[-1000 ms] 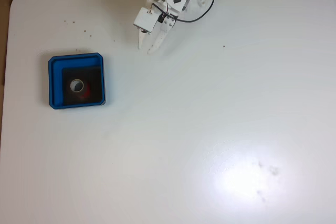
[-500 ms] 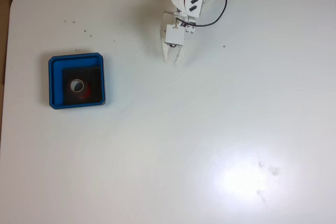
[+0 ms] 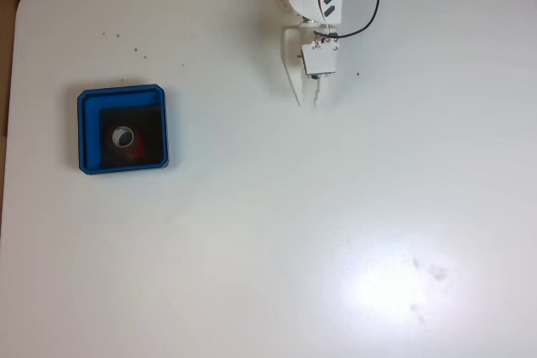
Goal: Pick the red roll and drop it in the blue box
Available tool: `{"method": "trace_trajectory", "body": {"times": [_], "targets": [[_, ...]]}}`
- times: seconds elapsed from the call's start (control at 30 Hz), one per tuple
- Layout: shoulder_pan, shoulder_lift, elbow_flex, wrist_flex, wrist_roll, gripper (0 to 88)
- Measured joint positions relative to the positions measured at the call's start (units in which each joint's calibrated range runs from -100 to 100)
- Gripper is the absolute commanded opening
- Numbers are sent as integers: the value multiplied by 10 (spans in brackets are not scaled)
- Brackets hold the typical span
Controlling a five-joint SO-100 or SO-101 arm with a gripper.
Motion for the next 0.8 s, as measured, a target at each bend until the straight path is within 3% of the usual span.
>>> {"method": "trace_trajectory", "body": {"times": [0.37,0.8], "targets": [[2,0,0,0,0,9],[2,0,0,0,0,8]]}}
